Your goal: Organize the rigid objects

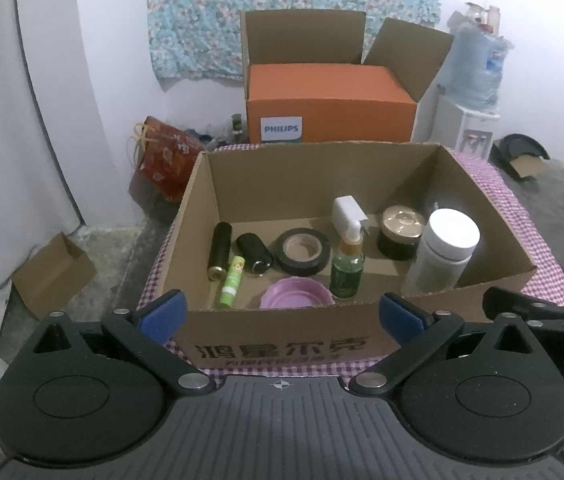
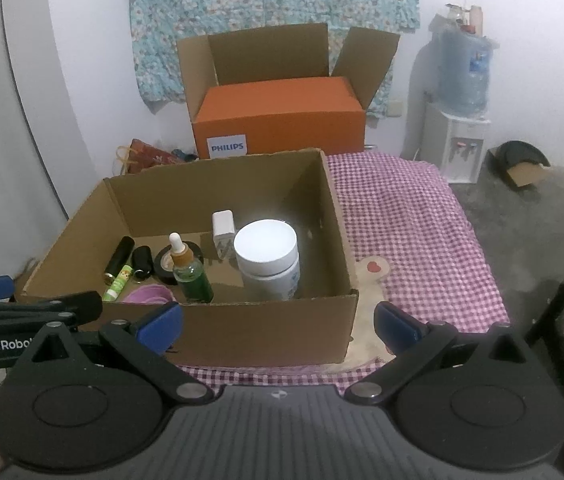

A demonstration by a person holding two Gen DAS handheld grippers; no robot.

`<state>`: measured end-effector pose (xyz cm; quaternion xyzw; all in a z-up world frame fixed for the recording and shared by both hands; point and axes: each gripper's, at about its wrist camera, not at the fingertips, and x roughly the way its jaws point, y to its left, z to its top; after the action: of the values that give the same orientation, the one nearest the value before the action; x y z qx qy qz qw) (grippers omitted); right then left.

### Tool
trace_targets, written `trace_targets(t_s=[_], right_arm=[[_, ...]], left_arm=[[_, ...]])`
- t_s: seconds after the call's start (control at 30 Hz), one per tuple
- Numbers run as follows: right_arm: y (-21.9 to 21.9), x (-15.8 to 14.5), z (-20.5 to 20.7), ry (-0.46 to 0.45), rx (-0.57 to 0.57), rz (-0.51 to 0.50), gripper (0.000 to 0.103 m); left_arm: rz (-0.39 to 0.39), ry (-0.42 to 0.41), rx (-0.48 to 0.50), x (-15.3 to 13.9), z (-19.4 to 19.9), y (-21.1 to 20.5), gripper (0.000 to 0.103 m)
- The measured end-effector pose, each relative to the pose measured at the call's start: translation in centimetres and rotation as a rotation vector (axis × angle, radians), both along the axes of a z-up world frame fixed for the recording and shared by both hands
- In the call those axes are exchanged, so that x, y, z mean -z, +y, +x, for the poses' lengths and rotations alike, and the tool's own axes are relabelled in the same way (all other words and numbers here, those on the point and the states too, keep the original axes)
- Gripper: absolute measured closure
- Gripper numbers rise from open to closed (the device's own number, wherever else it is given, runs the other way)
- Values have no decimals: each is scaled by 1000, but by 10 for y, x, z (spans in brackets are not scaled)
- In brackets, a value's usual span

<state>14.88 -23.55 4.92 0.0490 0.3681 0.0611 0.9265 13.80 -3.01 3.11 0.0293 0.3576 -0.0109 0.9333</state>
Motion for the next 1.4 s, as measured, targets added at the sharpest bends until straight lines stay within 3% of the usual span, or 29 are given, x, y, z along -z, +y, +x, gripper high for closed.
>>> trace_targets(t_s=[1.4], right_arm=[[4, -1, 4, 2, -25, -18, 0]], left_arm=[[13, 5, -32, 1, 1, 5, 0]])
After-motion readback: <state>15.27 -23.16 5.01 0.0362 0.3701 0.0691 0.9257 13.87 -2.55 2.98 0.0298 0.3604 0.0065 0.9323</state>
